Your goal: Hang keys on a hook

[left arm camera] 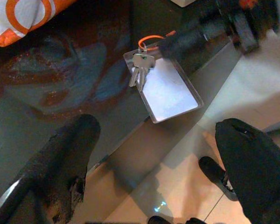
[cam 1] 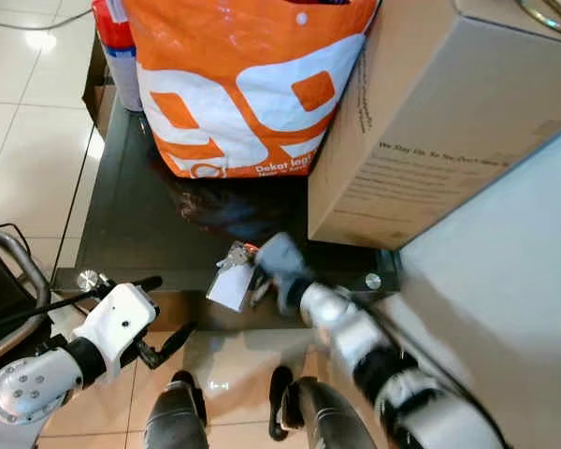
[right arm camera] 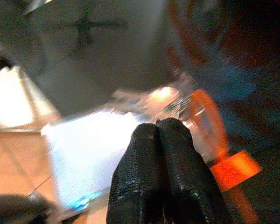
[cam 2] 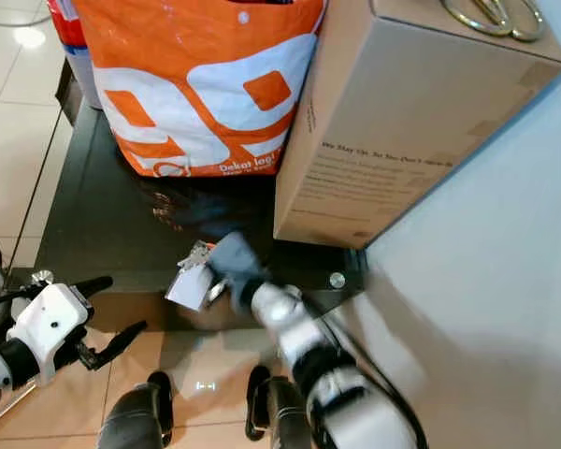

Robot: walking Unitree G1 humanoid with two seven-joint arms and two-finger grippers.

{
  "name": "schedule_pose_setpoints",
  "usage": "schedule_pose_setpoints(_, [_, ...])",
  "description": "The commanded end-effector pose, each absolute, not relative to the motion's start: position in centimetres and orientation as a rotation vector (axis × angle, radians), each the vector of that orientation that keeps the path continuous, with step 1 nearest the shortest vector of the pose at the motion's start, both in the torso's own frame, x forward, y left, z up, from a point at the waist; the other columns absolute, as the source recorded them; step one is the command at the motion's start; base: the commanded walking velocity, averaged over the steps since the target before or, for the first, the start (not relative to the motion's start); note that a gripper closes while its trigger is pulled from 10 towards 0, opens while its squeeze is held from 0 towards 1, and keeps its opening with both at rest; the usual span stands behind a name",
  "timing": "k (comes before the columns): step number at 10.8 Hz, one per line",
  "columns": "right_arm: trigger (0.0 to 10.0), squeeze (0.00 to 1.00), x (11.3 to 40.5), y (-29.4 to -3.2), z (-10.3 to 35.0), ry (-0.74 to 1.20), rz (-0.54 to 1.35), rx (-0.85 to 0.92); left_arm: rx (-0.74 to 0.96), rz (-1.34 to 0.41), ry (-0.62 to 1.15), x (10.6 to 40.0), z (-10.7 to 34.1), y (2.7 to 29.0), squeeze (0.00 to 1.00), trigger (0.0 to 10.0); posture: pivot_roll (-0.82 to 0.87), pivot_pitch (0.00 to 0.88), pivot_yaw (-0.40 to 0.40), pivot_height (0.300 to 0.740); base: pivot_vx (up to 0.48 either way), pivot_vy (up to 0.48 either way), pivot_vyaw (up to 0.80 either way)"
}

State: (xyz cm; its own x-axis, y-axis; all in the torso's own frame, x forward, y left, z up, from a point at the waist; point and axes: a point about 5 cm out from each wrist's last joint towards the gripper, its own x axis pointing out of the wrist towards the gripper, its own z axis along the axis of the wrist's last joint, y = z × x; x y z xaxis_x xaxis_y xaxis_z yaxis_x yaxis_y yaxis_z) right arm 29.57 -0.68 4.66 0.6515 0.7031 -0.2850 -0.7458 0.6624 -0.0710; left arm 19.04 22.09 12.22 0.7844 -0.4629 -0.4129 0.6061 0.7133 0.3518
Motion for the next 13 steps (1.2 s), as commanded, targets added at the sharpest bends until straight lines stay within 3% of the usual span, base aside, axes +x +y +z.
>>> schedule_pose_setpoints(1, [1.3,0.0,29.0,-0.4,4.3,0.259,0.823,-0.145,0.483,-0.615,0.311,18.8,12.0,21.7,0.28,10.0,0.18,0.306,-0.191,0.74,0.0,0.0,0.0])
schedule_pose_setpoints(2, [9.3,0.0,29.2,-0.2,4.7,0.24,0.814,-0.122,0.485,-0.614,0.31,18.8,12.1,21.8,0.29,10.0,0.18,0.31,-0.188,0.74,0.0,0.0,0.0])
schedule_pose_setpoints(3, [10.0,0.0,29.3,0.0,5.1,0.226,0.812,-0.111,0.485,-0.614,0.31,18.9,12.1,21.8,0.28,10.0,0.18,0.31,-0.188,0.74,0.0,0.0,0.0])
schedule_pose_setpoints(4, [10.0,1.0,29.5,0.3,5.5,0.216,0.809,-0.109,0.486,-0.615,0.31,18.9,12.1,21.8,0.29,10.0,0.18,0.312,-0.187,0.74,0.0,0.0,0.0])
schedule_pose_setpoints(10, [10.0,1.0,31.5,1.8,7.4,0.202,0.665,-0.071,0.493,-0.627,0.316,18.6,12.5,21.9,0.29,10.0,0.2,0.351,-0.181,0.74,0.0,0.0,0.0])
schedule_pose_setpoints(11, [10.0,0.0,31.4,2.1,7.4,0.206,0.686,-0.066,0.495,-0.63,0.319,18.6,12.6,22.0,0.29,10.0,0.2,0.354,-0.181,0.74,0.0,0.0,0.0])
schedule_pose_setpoints(13, [10.0,0.0,31.3,2.4,7.5,0.214,0.731,-0.024,0.494,-0.635,0.326,18.3,12.7,22.0,0.29,10.0,0.2,0.373,-0.177,0.74,0.0,0.0,0.0])
